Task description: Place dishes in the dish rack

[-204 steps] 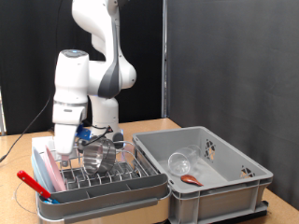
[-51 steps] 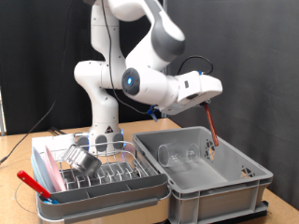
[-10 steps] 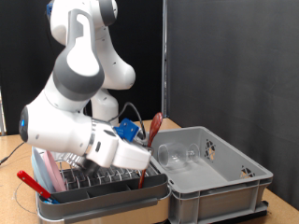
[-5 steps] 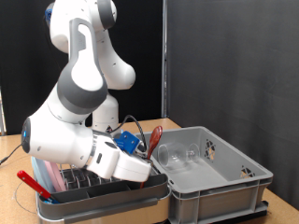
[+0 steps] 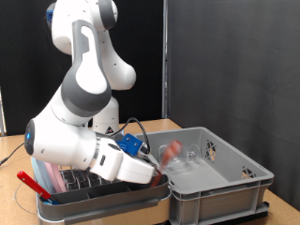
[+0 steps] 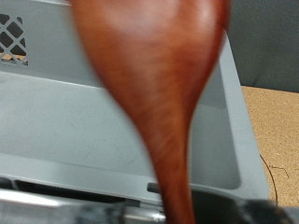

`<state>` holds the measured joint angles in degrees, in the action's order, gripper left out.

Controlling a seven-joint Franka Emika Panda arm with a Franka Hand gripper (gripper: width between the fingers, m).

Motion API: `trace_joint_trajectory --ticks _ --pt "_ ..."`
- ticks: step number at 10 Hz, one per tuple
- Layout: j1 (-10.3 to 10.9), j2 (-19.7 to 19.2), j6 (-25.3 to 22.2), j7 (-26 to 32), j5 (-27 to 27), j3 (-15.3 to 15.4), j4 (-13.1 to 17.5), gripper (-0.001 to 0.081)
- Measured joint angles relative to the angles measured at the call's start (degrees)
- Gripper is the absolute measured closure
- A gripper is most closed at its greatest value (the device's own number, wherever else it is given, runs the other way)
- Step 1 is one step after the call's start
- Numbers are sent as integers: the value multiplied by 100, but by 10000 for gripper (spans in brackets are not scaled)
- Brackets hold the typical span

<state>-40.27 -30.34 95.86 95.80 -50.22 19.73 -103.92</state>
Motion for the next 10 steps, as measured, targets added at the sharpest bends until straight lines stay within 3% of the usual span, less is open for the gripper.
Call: trace_joint_trajectory --ticks 1,3,4,5,6,10 --pt "1 0 0 0 0 6 -8 567" --pt "1 0 0 0 -14 31 -13 294" --pt "1 1 0 0 -40 44 -13 294" --pt "0 8 0 1 -98 62 -13 114" --pt "-8 27 -11 53 -211 92 -12 32" --pt "-195 416 -476 723 -1096 330 24 3"
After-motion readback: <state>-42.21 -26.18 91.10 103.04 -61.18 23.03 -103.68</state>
